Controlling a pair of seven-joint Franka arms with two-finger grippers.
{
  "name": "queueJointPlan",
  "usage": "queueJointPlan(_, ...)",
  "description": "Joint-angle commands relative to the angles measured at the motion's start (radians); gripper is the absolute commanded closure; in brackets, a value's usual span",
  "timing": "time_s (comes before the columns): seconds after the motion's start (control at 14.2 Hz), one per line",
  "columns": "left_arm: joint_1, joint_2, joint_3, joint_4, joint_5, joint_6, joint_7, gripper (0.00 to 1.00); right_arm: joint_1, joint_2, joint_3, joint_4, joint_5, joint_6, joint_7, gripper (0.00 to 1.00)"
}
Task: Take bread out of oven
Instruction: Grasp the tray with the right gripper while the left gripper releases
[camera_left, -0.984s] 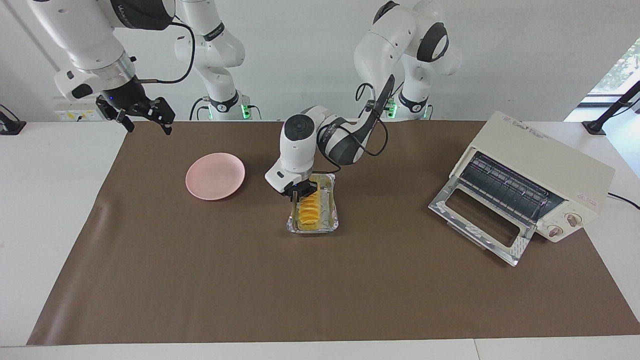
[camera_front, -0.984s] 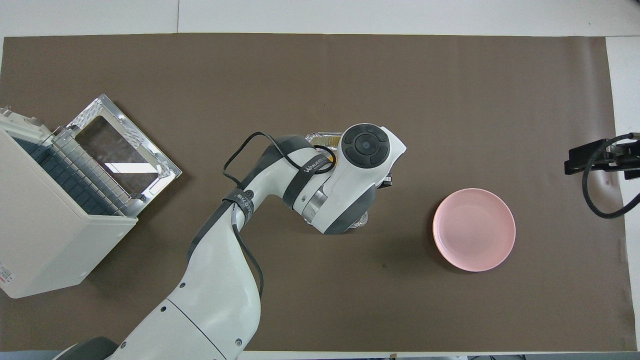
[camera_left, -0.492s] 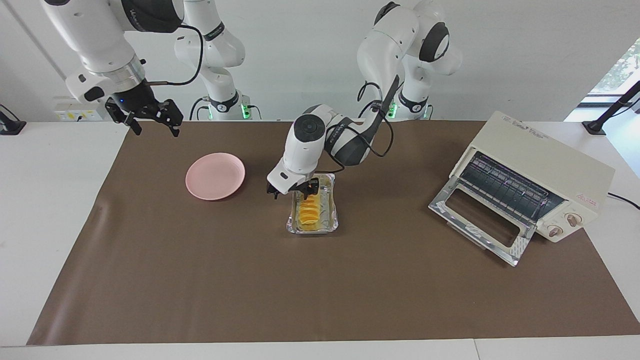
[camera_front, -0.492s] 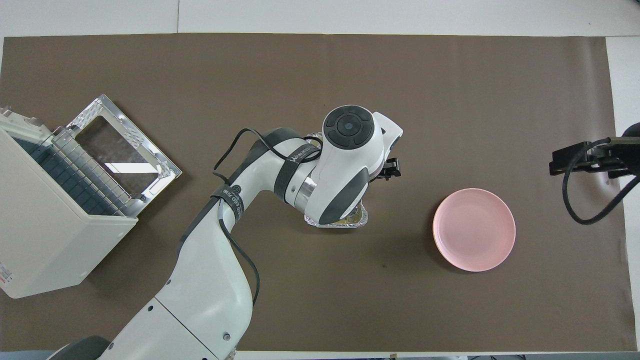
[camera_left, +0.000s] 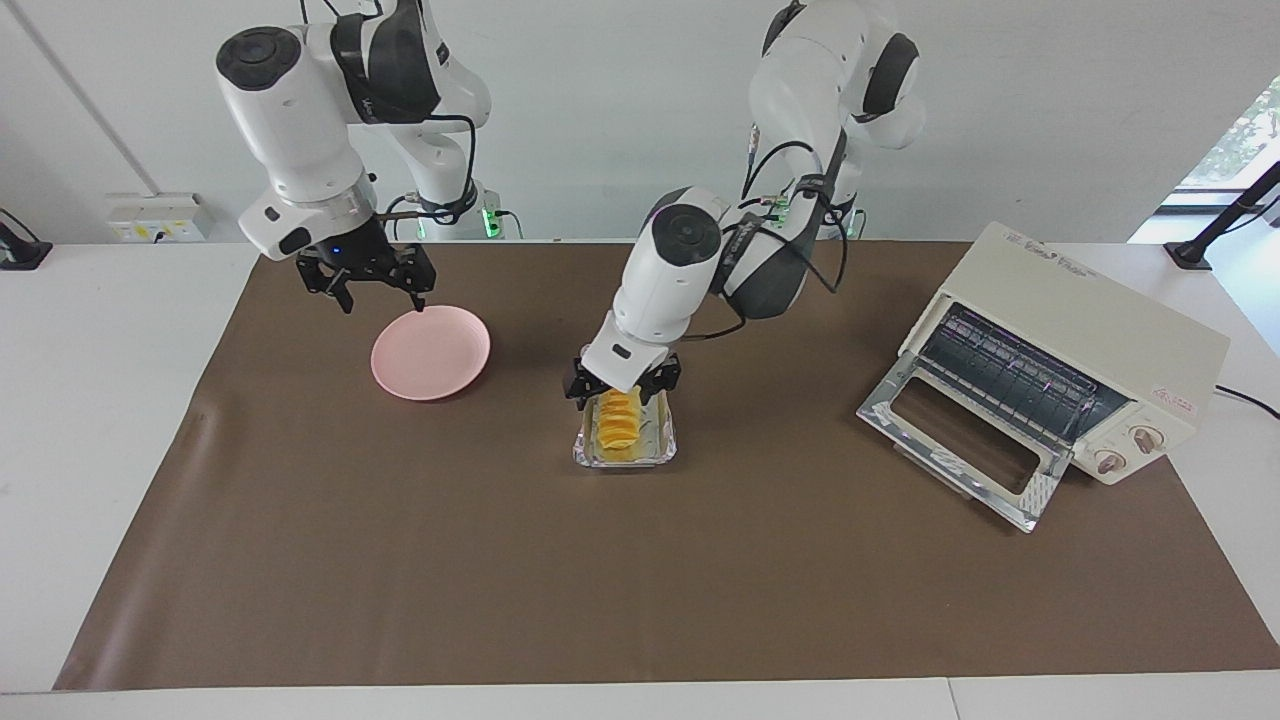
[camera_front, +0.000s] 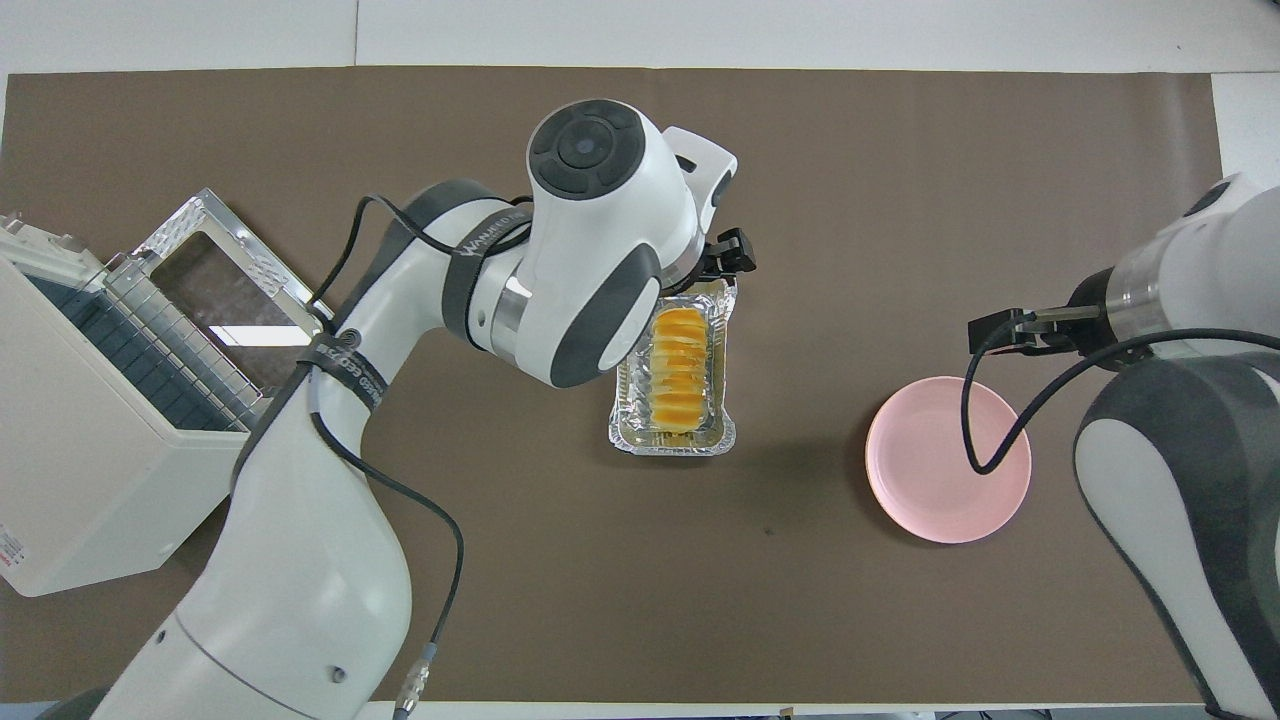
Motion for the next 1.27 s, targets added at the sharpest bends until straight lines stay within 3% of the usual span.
queueJointPlan(0.0, 0.083, -0.112, 0.001, -0.036, -0.016, -0.108, -0.007, 0.00, 0.041, 0.009, -0.001, -0.062, 0.018, 0.077, -0.002, 0.00)
queueJointPlan(0.28, 0.202, -0.205, 0.027, -0.054, 0.011, -0.284, 0.046, 0.00, 0.113, 0.087, 0.000, -0.100, 0.018, 0.233, 0.015, 0.00)
queueJointPlan(0.56, 0.373, -0.332, 0.027, -0.152, 0.033, -0.361, 0.263, 0.00, 0.205, 0.188, 0.000, -0.086, 0.020, 0.367, 0.113, 0.00)
queueJointPlan(0.84, 0.496, -0.372, 0.027, -0.171, 0.113, -0.456, 0.460, 0.00, 0.262, 0.239, 0.000, -0.085, 0.092, 0.438, 0.150, 0.00)
queueJointPlan(1.05, 0.543, -0.467, 0.029, -0.295, 0.125, -0.478, 0.527, 0.00, 0.320, 0.284, 0.000, -0.065, 0.092, 0.456, 0.238, 0.00)
queueJointPlan(1.19, 0.522, -0.542, 0.027, -0.394, 0.223, -0.467, 0.527, 0.00, 0.329, 0.311, 0.000, -0.072, 0.092, 0.481, 0.272, 0.00)
